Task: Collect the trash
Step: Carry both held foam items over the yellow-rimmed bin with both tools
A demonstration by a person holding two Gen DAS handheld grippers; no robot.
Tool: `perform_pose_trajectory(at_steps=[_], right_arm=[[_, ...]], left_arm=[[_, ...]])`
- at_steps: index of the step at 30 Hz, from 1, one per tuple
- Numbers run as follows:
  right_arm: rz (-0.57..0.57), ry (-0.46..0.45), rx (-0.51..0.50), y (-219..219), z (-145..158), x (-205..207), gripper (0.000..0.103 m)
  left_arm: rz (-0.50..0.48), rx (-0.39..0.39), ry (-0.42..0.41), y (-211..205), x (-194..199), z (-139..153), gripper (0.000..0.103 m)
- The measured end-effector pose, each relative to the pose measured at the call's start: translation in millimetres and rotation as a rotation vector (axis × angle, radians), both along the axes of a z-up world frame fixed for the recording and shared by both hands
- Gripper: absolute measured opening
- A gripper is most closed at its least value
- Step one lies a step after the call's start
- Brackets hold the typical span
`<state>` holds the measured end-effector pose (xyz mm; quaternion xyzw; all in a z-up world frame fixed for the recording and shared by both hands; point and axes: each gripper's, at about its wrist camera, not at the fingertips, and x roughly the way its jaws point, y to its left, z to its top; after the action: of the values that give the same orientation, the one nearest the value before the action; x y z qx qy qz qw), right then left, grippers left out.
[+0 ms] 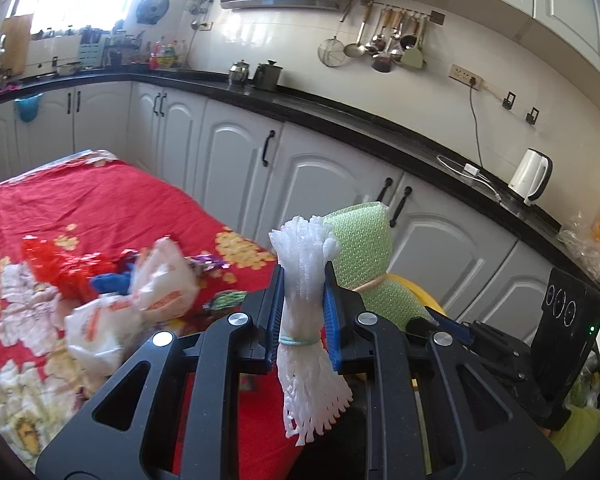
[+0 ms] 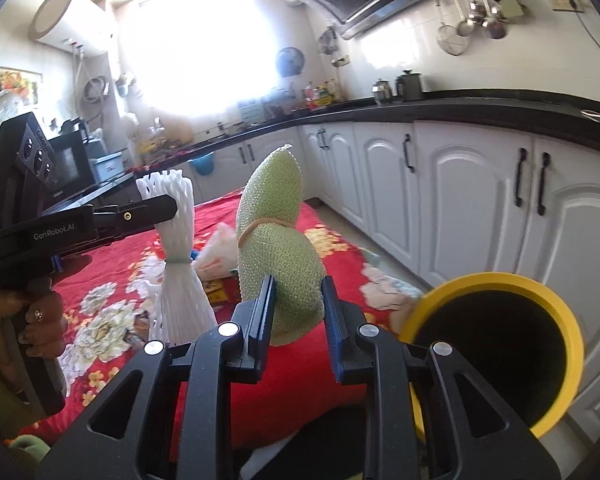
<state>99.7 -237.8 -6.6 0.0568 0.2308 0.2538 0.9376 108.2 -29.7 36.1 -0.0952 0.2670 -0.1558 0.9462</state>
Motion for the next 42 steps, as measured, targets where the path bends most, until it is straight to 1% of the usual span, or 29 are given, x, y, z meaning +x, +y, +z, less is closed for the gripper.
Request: perform_pose_trajectory(at_steps=[15,27,37,42], right_arm=[[-0.194,0.036,-0.006,-76.4,-10.6,4.5,0.023],[-0.327,0.073,-0.024,-121.0,-27.7,7.3,0.023],[-0.419,0.14,-0.046,-148.1,-49.8,12.7,0.023],[-0.451,0.178,-0.04,-160.8,-61.3,16.7,0.023]], left_arm=[[-0.089,-0.01,0.014,-70.9,31.6,-13.2,0.013],[-0.131,-0.007,0.016,-120.3,50.1,-24.6,0.013],[-0.134,0.011,0.033,-151.5,69.6,-48.9,0.013],[-0.146,0.026,0.059,-166.7,80.5,-64.0,0.013]])
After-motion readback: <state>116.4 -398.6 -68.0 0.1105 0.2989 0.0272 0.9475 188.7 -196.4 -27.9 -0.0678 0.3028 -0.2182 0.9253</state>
